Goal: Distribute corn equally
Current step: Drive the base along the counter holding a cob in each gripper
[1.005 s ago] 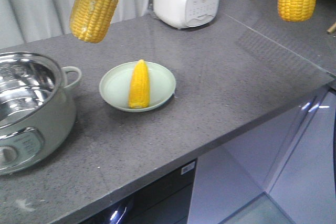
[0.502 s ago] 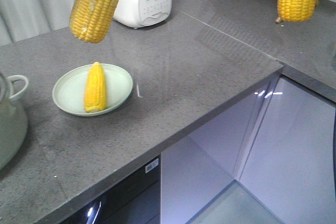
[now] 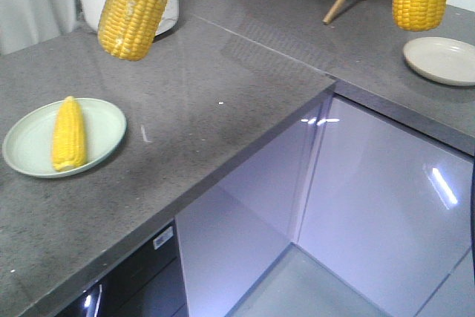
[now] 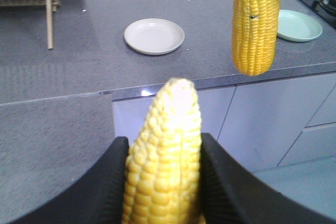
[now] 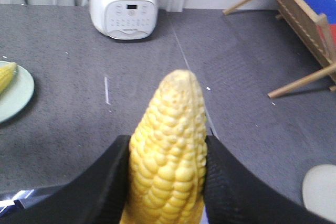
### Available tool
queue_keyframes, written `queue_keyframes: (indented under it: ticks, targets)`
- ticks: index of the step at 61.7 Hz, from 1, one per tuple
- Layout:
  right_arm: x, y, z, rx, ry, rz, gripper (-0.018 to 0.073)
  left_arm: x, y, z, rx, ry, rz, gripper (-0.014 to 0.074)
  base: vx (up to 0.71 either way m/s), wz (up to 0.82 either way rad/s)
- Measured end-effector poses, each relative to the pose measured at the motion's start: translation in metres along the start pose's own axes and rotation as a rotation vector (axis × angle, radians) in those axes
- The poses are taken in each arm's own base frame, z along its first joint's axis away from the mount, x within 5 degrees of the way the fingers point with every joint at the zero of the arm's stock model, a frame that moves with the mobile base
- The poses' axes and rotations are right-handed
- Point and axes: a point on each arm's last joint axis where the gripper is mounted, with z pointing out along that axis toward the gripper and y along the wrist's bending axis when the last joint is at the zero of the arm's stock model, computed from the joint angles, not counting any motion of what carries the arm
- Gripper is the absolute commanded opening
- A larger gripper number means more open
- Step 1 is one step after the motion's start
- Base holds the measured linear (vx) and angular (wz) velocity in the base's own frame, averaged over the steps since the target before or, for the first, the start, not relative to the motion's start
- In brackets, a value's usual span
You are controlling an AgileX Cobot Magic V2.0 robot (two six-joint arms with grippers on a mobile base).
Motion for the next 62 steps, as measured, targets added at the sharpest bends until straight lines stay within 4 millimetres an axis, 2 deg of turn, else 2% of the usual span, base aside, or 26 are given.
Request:
queue_keyframes:
  ticks: [62]
  targets:
    - [0.0000, 0.0000, 0.0000, 0.000, 0.000, 0.000, -0.0001, 0.0000, 0.0000, 0.0000, 0.000, 0.000, 0.000, -0.0008, -0.01, -0.30]
